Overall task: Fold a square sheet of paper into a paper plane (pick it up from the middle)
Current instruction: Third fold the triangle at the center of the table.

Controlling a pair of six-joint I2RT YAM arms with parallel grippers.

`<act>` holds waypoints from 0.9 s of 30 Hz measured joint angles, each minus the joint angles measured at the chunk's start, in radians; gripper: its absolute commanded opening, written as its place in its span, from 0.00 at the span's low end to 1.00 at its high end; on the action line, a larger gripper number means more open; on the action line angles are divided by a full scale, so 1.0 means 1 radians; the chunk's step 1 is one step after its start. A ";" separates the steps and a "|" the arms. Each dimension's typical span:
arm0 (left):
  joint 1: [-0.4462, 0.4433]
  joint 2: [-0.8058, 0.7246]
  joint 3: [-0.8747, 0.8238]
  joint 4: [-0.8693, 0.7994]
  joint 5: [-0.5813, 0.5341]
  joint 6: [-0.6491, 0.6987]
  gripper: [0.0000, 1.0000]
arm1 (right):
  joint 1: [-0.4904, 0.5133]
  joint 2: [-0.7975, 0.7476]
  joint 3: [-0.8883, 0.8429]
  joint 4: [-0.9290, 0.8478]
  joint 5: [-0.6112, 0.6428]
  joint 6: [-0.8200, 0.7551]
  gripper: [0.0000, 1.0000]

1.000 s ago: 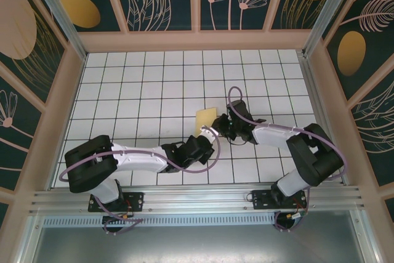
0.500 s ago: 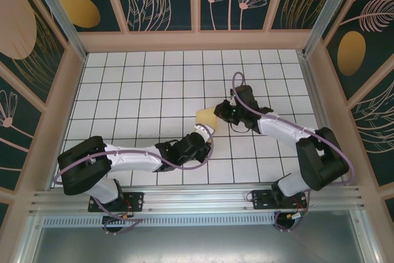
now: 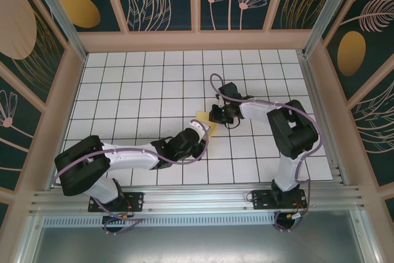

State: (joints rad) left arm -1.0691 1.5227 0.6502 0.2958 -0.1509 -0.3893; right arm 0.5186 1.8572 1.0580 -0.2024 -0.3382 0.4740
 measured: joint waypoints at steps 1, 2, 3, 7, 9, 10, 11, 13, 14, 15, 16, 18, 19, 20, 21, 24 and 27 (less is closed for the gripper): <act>0.008 0.000 -0.002 0.001 0.013 -0.005 0.00 | 0.000 0.011 0.008 -0.013 0.000 -0.015 0.10; 0.015 0.000 -0.003 0.001 0.022 -0.008 0.00 | 0.000 0.020 0.014 -0.020 0.000 -0.026 0.10; 0.023 0.000 -0.003 0.001 0.037 -0.011 0.00 | 0.000 0.026 0.025 -0.030 -0.001 -0.037 0.10; 0.051 0.000 -0.003 0.011 0.085 -0.029 0.00 | 0.000 0.040 0.048 -0.045 0.000 -0.079 0.10; 0.063 0.000 -0.003 0.015 0.104 -0.036 0.00 | 0.000 0.040 0.050 -0.047 0.000 -0.094 0.10; 0.070 0.000 -0.003 0.018 0.116 -0.039 0.00 | 0.000 0.042 0.051 -0.049 0.000 -0.102 0.10; 0.075 0.000 -0.003 0.019 0.123 -0.041 0.00 | 0.000 0.042 0.052 -0.050 0.000 -0.106 0.10; 0.090 0.003 -0.003 0.024 0.144 -0.043 0.00 | 0.000 0.042 0.053 -0.051 0.000 -0.119 0.10; 0.097 0.005 -0.003 0.026 0.153 -0.043 0.00 | 0.001 0.042 0.053 -0.051 0.000 -0.125 0.10; 0.106 0.008 -0.003 0.029 0.165 -0.043 0.00 | 0.001 0.042 0.053 -0.051 0.000 -0.129 0.10; 0.114 0.013 -0.003 0.032 0.174 -0.043 0.00 | 0.001 0.042 0.053 -0.051 0.000 -0.134 0.10; 0.131 0.025 -0.003 0.039 0.196 -0.043 0.00 | 0.001 0.042 0.054 -0.053 0.000 -0.144 0.10; 0.140 0.032 -0.003 0.041 0.205 -0.043 0.00 | 0.001 0.042 0.054 -0.054 0.000 -0.150 0.10; 0.149 0.037 -0.003 0.043 0.216 -0.043 0.00 | 0.001 0.043 0.055 -0.055 0.000 -0.155 0.10; 0.158 0.043 -0.003 0.044 0.226 -0.043 0.00 | 0.002 0.044 0.057 -0.058 0.000 -0.159 0.10; 0.180 0.053 -0.003 0.045 0.249 -0.042 0.00 | 0.003 0.049 0.066 -0.068 0.000 -0.166 0.10; 0.201 0.066 0.002 0.045 0.272 -0.042 0.00 | 0.006 0.051 0.069 -0.068 0.000 -0.175 0.10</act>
State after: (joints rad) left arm -0.8680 1.5890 0.6518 0.3408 0.1207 -0.4309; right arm 0.5243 1.9079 1.1267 -0.2703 -0.3382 0.2993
